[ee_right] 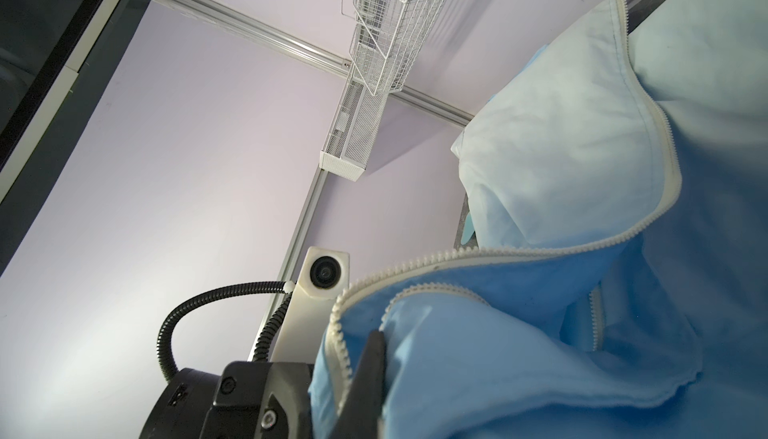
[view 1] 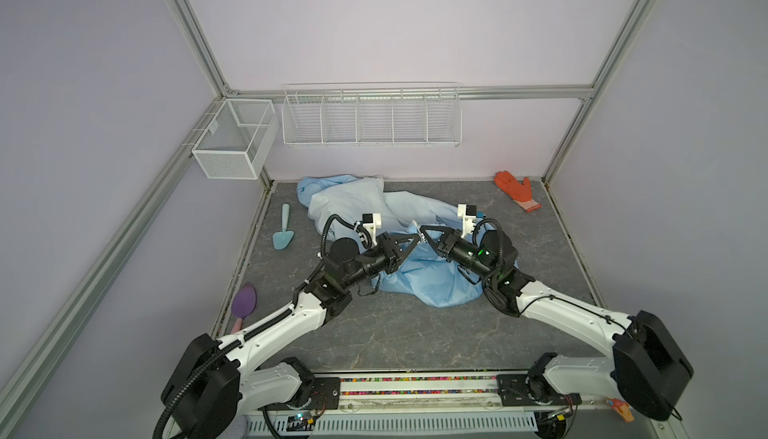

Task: Zip up the jacket

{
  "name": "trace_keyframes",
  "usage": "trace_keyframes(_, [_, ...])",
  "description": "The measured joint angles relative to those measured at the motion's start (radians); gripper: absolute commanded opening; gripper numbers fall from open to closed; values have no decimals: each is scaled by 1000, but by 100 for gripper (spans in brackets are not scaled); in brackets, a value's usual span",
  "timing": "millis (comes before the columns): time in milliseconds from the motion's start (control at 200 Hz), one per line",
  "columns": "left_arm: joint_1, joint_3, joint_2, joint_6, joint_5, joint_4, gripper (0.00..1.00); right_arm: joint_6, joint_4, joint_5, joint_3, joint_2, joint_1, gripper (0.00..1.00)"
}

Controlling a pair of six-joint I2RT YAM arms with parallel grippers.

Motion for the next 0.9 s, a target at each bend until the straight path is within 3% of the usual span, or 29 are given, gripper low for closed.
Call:
trace_keyframes(295, [-10, 0, 5, 55, -2, -33, 0, -5, -73, -45, 3, -21, -21, 7])
trace_keyframes(380, [-12, -2, 5, 76, 2, -55, 0, -26, -137, -56, 4, -45, -28, 18])
trace_keyframes(545, [-15, -39, -8, 90, 32, -72, 0, -92, -280, -68, 6, -106, -53, 64])
trace_keyframes(625, [-11, -60, -20, 94, 41, -88, 0, -126, -381, -77, 10, -147, -64, 81])
trace_keyframes(725, [-3, -77, -37, 95, 57, -108, 0, -202, -529, -95, 26, -194, -84, 89])
trace_keyframes(900, [7, -93, -69, 102, 88, -133, 0, -384, -858, -120, 107, -240, -95, 94])
